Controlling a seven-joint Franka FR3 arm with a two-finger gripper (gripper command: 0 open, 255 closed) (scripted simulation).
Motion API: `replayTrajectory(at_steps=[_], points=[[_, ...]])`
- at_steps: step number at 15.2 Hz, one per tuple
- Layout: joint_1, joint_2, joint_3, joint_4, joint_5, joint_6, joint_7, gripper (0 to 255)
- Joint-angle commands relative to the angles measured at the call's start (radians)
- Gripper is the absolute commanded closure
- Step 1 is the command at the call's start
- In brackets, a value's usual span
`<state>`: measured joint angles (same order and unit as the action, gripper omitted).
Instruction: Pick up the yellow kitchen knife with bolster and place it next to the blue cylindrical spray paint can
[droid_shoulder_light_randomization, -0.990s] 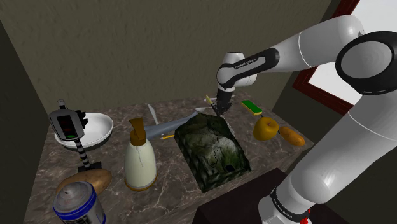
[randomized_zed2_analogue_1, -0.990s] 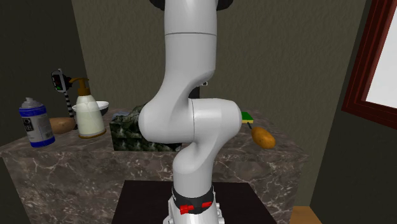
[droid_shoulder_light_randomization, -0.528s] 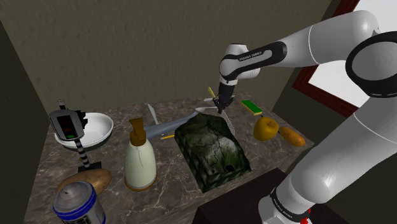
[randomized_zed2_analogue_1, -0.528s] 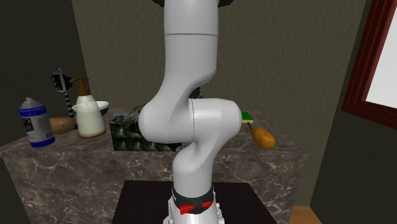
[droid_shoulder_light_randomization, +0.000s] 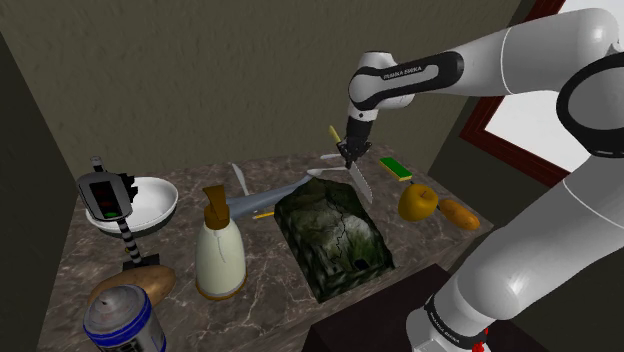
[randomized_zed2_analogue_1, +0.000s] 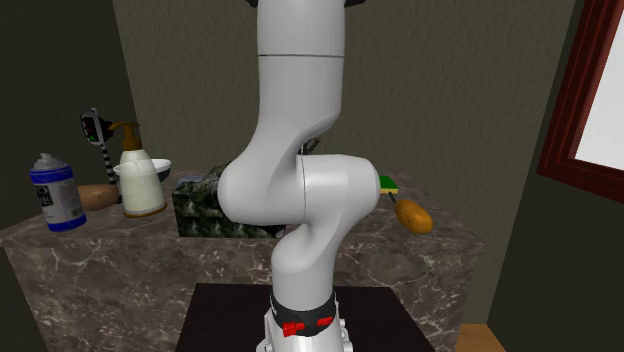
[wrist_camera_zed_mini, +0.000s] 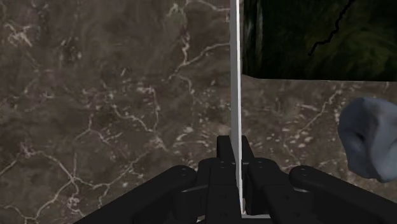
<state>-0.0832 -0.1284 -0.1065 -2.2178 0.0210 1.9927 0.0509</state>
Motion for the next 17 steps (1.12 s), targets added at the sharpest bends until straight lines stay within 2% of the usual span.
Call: replayTrajectory(at_steps=[1,17], points=[[0.000,-0.013,0.000,0.014,-0.002,-0.027,0.001,255],[0.000,-0.058,0.003,0.185,-0.007,-0.243,0.011,255]])
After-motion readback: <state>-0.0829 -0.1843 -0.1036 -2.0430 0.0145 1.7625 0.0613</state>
